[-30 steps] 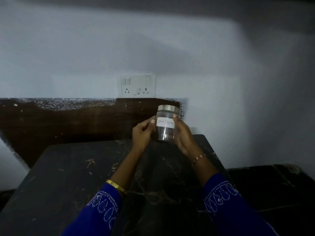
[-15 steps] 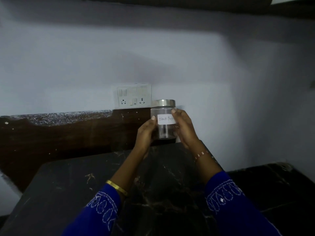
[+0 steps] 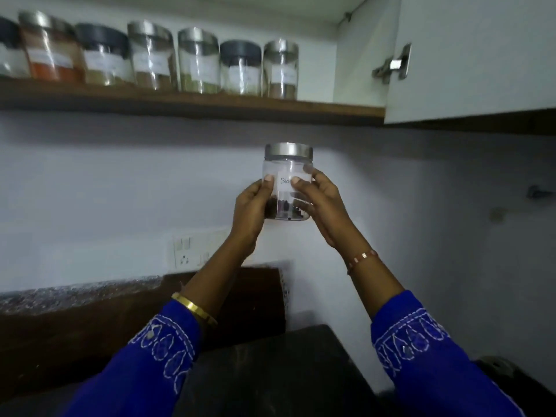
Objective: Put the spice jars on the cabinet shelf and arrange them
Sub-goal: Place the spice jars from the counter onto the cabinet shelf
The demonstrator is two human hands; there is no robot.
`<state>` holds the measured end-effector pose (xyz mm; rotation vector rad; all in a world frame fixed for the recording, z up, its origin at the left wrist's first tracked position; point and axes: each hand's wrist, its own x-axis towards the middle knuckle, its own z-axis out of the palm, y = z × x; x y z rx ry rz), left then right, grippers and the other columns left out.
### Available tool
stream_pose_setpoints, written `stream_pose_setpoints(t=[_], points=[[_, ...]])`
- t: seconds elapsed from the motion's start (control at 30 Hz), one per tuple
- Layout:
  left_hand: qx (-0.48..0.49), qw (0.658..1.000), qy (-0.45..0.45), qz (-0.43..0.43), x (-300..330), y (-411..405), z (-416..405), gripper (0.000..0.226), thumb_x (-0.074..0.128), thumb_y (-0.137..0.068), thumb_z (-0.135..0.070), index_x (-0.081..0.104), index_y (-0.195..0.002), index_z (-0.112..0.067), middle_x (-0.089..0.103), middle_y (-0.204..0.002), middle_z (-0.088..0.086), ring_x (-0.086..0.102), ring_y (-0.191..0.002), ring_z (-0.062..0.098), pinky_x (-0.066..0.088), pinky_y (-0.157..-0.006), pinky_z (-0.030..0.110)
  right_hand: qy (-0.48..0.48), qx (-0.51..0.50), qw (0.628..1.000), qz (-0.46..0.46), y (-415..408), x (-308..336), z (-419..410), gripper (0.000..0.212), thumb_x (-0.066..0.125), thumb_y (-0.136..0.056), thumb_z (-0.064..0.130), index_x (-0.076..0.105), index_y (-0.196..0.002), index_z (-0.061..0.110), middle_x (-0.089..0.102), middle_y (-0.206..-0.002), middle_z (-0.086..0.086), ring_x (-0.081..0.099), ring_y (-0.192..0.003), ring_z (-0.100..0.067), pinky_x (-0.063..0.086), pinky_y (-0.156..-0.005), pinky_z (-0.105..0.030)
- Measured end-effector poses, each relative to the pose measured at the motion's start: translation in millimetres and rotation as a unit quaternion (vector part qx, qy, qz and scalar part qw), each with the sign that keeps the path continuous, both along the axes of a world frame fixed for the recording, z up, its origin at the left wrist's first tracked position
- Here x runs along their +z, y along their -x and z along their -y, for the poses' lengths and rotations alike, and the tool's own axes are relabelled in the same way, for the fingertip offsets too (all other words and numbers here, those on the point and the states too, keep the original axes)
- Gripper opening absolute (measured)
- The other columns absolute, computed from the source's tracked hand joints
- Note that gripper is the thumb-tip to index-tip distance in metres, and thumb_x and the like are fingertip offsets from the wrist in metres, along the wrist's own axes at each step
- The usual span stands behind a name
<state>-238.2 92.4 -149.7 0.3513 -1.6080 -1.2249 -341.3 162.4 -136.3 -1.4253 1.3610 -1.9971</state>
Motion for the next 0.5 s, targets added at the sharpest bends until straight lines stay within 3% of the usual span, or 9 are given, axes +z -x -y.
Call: stream_pose_setpoints(t=[0.07, 0.2, 0.33, 0.43, 0.5], points=[[0.004, 0.999, 0.036, -0.009, 34, 12, -4, 0.033, 0.036, -0.098, -0.035, 0.061, -0.110, -0.016, 0.067, -0.104, 0.005, 0.065, -0.094, 0.018, 0.055, -0.080, 0.026, 0.025, -0.020, 0.999, -0.026, 12, 34, -5, 0.038, 0.054, -0.092, 0.020, 0.047, -0.128, 0.010, 0.060, -0.115, -0.004, 0.059, -0.104, -0.021, 0.050, -0.082, -0.024], [0.015, 0.996, 0.092, -0.010, 101, 37, -9, 0.037, 0.041, -0.096, -0.038, 0.058, -0.116, -0.012, 0.065, -0.114, 0.011, 0.063, -0.101, 0.024, 0.054, -0.086, 0.035, 0.082, -0.036, 0.996, -0.029, 38, 94, -10, 0.041, 0.058, -0.089, 0.020, 0.050, -0.127, 0.006, 0.063, -0.119, -0.014, 0.062, -0.103, -0.025, 0.054, -0.080, -0.031], [0.108, 0.979, 0.169, -0.018, 153, 57, -5, 0.037, 0.051, -0.093, -0.030, 0.054, -0.122, -0.007, 0.063, -0.099, 0.002, 0.060, -0.085, 0.011, 0.051, -0.068, 0.016, 0.110, -0.053, 0.992, -0.035, 63, 139, -7, 0.049, 0.062, -0.087, 0.022, 0.045, -0.130, 0.009, 0.065, -0.102, -0.006, 0.063, -0.090, -0.020, 0.055, -0.069, -0.028], [0.153, 0.969, 0.196, -0.001, 179, 70, 5, 0.036, 0.057, -0.090, -0.025, 0.056, -0.122, -0.006, 0.066, -0.107, 0.013, 0.061, -0.089, 0.019, 0.053, -0.085, 0.035, 0.110, -0.069, 0.989, -0.067, 78, 160, 3, 0.046, 0.061, -0.087, 0.022, 0.044, -0.129, 0.014, 0.060, -0.092, 0.001, 0.056, -0.075, -0.004, 0.047, -0.050, -0.011], [0.169, 0.962, 0.213, 0.025, 189, 78, 12, 0.041, 0.059, -0.089, -0.022, 0.054, -0.126, -0.005, 0.064, -0.114, 0.017, 0.062, -0.098, 0.024, 0.052, -0.091, 0.039, 0.113, -0.090, 0.985, -0.091, 88, 169, 14, 0.047, 0.062, -0.087, 0.022, 0.045, -0.129, 0.013, 0.059, -0.096, -0.003, 0.055, -0.074, -0.004, 0.042, -0.044, -0.006]])
